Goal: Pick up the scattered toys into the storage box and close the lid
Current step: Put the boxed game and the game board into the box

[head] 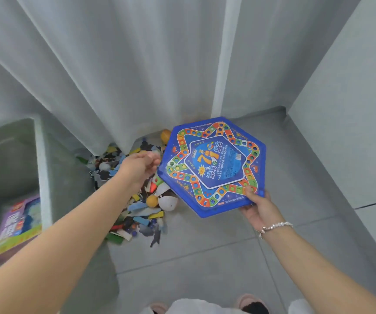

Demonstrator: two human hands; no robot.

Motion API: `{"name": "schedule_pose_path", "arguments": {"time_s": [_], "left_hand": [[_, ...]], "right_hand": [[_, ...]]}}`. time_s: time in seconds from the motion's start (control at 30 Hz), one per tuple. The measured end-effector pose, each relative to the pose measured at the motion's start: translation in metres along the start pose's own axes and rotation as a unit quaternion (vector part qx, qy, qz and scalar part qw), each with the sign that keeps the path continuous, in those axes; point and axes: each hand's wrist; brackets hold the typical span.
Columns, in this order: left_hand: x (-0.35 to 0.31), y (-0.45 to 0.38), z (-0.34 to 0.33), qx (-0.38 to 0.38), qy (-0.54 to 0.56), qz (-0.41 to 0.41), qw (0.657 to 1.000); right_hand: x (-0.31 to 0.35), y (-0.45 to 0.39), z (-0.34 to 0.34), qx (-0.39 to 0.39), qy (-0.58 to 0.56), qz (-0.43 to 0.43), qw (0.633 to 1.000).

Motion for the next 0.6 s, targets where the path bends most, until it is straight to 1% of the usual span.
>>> {"name": "schedule_pose_path", "arguments": {"time_s": [0.13, 0.23, 0.33, 0.4, 0.53, 0.6], "left_hand": [[-0.026, 0.062, 0.047, 0.023, -0.04, -0.026, 0.999], [-0.037, 0.103, 0.082, 0.006, -0.017, -0.034, 0.999], [-0.048, 0.138, 0.116, -0.043, 0.066, -0.04, 0.996], [-0.057, 0.159, 0.139, -0.072, 0.107, -0.06, 0.99], [-0.061, 0.185, 0.196, -0.171, 0.077, -0.108, 0.976], [-0.058, 0.19, 0.226, -0.221, 0.069, -0.098, 0.968]], "right_hand": [[-0.008, 0.037, -0.048, 0.043, 0.037, -0.023, 0.998], [-0.018, 0.066, -0.082, 0.079, 0.054, -0.03, 0.995], [-0.031, 0.094, -0.117, 0.114, 0.073, -0.034, 0.99], [-0.041, 0.11, -0.139, 0.137, 0.088, -0.037, 0.986], [-0.064, 0.137, -0.183, 0.187, 0.106, -0.054, 0.975], [-0.077, 0.148, -0.205, 0.207, 0.139, -0.054, 0.967]]}}
Point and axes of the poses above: each hand's wrist, its own y-axis away from the middle knuckle, its own z-axis out of the back of the hand, x = y × z
